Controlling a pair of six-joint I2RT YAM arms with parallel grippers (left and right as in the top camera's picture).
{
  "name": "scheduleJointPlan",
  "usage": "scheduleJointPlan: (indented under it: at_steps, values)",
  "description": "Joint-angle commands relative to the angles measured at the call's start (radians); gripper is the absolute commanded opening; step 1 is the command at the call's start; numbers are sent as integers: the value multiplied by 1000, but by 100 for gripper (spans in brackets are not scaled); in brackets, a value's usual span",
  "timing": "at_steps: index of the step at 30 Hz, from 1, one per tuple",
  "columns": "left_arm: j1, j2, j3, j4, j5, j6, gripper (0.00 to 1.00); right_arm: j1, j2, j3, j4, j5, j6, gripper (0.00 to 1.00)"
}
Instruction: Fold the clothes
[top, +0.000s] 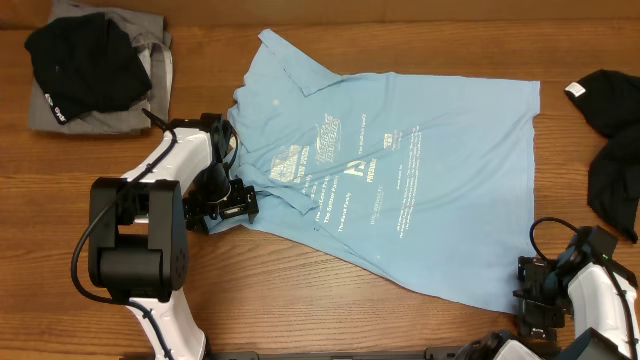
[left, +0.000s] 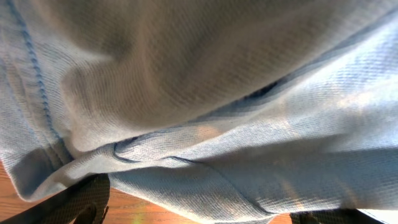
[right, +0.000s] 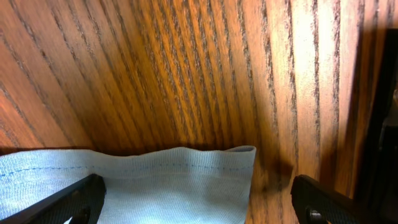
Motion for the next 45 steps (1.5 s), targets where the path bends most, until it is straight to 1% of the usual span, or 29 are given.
scheduleJointPlan:
  at_steps: [1,3,5,6,7,10,13,17,21,23,28,29,31,33,40,45]
  values:
    - [-2,31,-32,30,-62,-37,94,0,12,-29,17,-13,2,95]
    - [-2,31,-32,30,-62,-37,94,0,12,-29,17,-2,1,80]
    - [-2,31,-32,29,-62,-37,93,0,11,-29,16,-1,-3,60]
    - [-2,31,-32,29,-62,-37,94,0,11,-29,16,-2,-3,53]
    - [-2,31,-32,29,-62,-37,93,0,11,-29,16,-2,-2,48]
    - [-2,31,-32,32,-52,-37,94,-1,11,-24,16,-2,-2,43]
    - [-2,31,-31,34,-27,-37,93,0,11,-6,1,-2,-2,34]
    - [-2,31,-31,35,-21,-37,90,0,11,35,-42,-2,-2,32]
    - [-2,31,-23,39,-20,-37,84,-1,11,80,-98,-2,-2,33]
    - [-2,31,-11,38,-18,-37,79,0,11,95,-123,-3,-2,35]
    - [-2,29,34,32,-10,-36,77,0,11,109,-143,-3,-2,35]
    - [-2,29,43,29,-6,-36,77,0,11,111,-143,-3,-2,29]
    - [-2,29,58,26,-3,-36,77,0,11,113,-142,-10,-2,14]
    - [-2,29,66,27,-2,-36,77,0,11,115,-136,-22,-2,5]
    - [-2,29,70,68,2,-37,77,0,11,116,-92,-56,-2,4]
    - [-2,29,70,84,14,-37,80,-1,11,116,-37,-127,-2,4]
